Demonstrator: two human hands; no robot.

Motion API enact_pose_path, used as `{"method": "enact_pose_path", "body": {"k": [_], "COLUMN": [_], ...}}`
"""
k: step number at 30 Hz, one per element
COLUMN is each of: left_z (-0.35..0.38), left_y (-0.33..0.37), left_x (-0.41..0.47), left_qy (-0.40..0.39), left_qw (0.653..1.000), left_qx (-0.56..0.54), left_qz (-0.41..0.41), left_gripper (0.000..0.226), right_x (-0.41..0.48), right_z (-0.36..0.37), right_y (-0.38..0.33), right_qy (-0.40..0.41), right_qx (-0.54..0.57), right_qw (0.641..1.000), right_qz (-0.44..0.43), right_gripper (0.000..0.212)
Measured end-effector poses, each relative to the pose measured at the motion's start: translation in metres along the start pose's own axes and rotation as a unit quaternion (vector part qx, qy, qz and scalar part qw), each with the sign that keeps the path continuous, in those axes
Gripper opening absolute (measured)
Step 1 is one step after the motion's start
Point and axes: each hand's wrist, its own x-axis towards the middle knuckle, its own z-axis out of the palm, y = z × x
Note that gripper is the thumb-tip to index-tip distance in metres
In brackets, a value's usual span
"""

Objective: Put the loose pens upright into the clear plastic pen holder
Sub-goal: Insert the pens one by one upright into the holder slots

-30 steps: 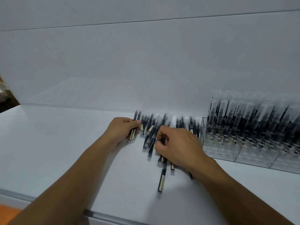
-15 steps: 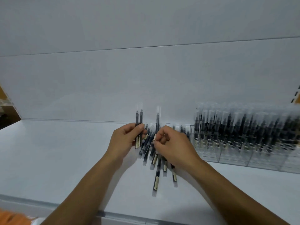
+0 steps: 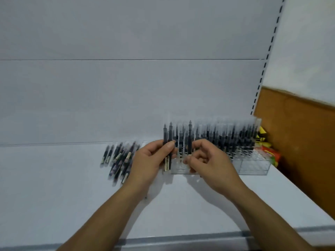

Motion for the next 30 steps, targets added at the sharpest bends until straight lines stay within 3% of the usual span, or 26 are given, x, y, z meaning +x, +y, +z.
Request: {"method": "enact_pose_path", "body": {"k": [3,7,11,14,18,26,30], "left_z": [0.037,0.084,0.116,0.128,0.124,0.12,0.118], "left_y": [-0.011,-0.023,-0.032,-0.042,-0.057,-0.066,-0.069], "left_x": [0.0,0.002,0.005,0.006,0.006,0.007,0.008], "left_qy": [-0.048,-0.098,-0.123,-0.117,-0.098,-0.11,-0.115], "left_qw": [0.999,0.994,0.989,0.987,0.976,0.977,0.978], "left_qx": [-0.012,-0.029,-0.058,-0.083,-0.155,-0.142,-0.137], "left_qz": [-0.015,-0.042,-0.054,-0.073,-0.115,-0.113,-0.111], "left_gripper": [0.021,0.023,0.011,0.011,0.013,0.02,0.022], "right_x": [-0.009,-0.01,-0.003,0.004,0.014,0.031,0.037], "right_z": [-0.031,-0.07,-0.103,-0.12,-0.133,-0.131,-0.13], "right_y": [0.011,0.024,0.038,0.045,0.049,0.059,0.064], "right_qy": [0.051,0.132,0.196,0.221,0.229,0.213,0.156], "right_qx": [-0.003,-0.055,-0.08,-0.07,-0.107,-0.189,-0.249], "right_qw": [0.999,0.99,0.977,0.972,0.967,0.958,0.955], "right_qz": [0.012,0.0,0.02,0.032,0.039,0.032,0.047], "right_gripper": [0.006,0.016,0.006,0.017,0.011,0.014,0.012]}}
